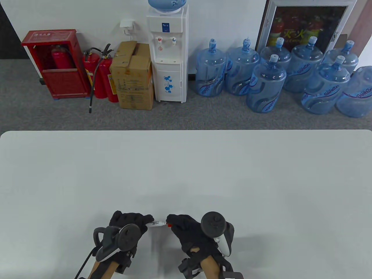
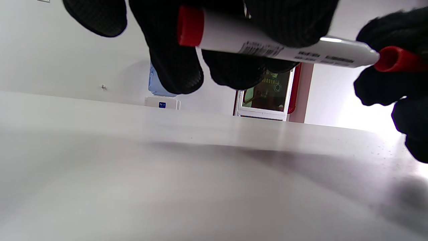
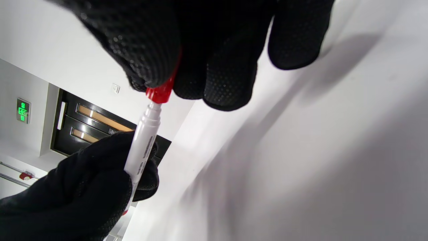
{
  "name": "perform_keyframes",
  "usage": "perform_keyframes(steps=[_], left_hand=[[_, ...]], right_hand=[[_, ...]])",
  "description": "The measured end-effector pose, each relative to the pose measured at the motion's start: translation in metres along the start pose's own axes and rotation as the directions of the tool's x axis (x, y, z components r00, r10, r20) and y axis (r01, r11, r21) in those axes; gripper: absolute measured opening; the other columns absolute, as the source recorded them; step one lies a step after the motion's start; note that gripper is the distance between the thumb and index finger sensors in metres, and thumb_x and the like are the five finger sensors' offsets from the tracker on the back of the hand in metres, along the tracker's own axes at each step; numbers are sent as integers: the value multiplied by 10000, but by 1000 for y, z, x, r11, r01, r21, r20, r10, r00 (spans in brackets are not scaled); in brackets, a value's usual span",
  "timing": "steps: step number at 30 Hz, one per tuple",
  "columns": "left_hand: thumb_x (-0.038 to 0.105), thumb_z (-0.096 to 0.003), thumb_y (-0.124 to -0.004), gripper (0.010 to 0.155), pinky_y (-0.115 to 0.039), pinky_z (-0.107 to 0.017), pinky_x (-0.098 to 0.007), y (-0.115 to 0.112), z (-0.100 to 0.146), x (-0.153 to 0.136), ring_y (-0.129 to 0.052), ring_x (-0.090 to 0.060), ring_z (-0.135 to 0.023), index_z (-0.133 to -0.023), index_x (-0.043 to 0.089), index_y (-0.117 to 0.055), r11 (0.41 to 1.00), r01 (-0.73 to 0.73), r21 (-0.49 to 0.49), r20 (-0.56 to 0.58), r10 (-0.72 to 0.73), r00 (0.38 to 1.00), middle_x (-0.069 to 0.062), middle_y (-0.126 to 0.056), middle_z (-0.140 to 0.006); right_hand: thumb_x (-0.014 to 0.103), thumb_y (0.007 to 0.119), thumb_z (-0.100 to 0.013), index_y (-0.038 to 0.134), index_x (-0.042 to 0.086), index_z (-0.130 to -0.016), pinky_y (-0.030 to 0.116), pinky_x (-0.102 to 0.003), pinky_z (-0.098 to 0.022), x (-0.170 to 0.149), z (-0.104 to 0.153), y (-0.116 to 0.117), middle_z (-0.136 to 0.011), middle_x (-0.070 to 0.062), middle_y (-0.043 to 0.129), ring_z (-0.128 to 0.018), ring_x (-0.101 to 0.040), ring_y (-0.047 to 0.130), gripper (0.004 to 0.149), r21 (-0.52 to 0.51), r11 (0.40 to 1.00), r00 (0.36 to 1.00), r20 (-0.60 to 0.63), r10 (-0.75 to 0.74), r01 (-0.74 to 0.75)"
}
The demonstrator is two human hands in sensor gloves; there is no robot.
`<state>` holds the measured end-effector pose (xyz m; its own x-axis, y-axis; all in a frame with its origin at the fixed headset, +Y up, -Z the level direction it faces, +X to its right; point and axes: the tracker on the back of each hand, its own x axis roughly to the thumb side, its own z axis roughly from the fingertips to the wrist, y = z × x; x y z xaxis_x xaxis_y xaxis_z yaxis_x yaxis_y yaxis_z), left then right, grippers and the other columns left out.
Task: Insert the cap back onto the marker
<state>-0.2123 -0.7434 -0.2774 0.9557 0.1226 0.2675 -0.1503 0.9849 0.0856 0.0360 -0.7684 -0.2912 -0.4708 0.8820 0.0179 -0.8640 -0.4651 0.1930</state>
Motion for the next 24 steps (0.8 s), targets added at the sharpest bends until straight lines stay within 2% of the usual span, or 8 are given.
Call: perform_keyframes(steps=[15,17,24], left_hand=[[431,-420,-731,478,-578,-730,-651,-1,1,2,-983,-257,-867,-892,498,-770,1000,-14,1,29,13,999,93,-950,-903],[428,-412,-765,476,-579,-730,-652,-1,1,2,-984,-254,-866,-884,491,-781,1000,-25,9,32,25,999,92,-954,-900],[445,-345,-899,518,-619,-715,-637,9,5,-3,-1014,-232,-828,-856,471,-814,988,-91,126,37,87,996,106,-969,-869]], right_hand=[[359,841,-426,835,401,-844,768,-514,-632,1,0,5,-921,86,897,-684,-169,999,420,9,1000,1000,20,16,-16],[354,845,-425,838,401,-842,769,-514,-633,2,0,6,-923,90,896,-684,-166,1000,420,11,1000,999,24,21,-22],[309,880,-407,853,421,-819,779,-506,-632,4,1,6,-922,148,903,-670,-146,1013,428,-33,999,999,48,1,1]])
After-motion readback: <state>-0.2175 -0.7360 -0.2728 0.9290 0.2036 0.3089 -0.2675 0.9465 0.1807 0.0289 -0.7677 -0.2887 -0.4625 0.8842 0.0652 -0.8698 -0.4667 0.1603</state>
